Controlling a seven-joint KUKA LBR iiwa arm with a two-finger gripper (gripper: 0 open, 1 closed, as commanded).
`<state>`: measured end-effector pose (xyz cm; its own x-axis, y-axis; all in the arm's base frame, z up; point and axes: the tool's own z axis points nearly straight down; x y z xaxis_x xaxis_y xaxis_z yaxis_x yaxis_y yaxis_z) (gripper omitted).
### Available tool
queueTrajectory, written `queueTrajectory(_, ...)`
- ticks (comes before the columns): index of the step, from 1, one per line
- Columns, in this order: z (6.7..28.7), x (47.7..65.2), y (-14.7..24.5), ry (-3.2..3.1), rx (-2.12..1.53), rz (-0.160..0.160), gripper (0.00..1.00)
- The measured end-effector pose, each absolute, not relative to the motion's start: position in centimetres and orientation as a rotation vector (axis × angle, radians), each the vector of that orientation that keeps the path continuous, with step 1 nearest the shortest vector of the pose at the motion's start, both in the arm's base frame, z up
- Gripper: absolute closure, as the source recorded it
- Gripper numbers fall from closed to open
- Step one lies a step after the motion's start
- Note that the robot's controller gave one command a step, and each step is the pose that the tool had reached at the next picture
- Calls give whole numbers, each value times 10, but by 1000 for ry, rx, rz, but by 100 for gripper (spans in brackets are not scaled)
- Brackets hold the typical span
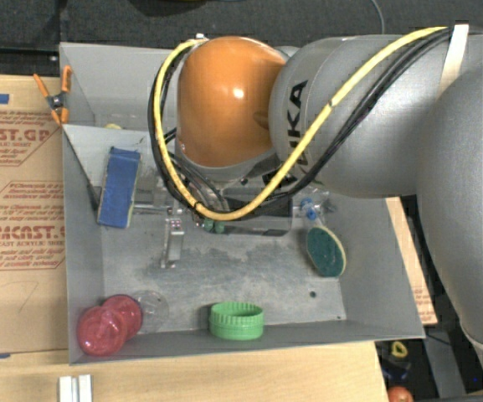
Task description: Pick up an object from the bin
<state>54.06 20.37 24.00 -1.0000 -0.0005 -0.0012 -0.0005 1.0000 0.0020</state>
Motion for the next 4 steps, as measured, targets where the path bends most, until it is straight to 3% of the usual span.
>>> queueTrajectory(1,176,557,142,3144,-33,1,0)
queueTrajectory(2,167,526,201,3133,-83,15,0)
queueTrajectory(3,159,532,91,3126,-258,2,0)
queueTrajectory(4,255,534,144,3122,32,22,0)
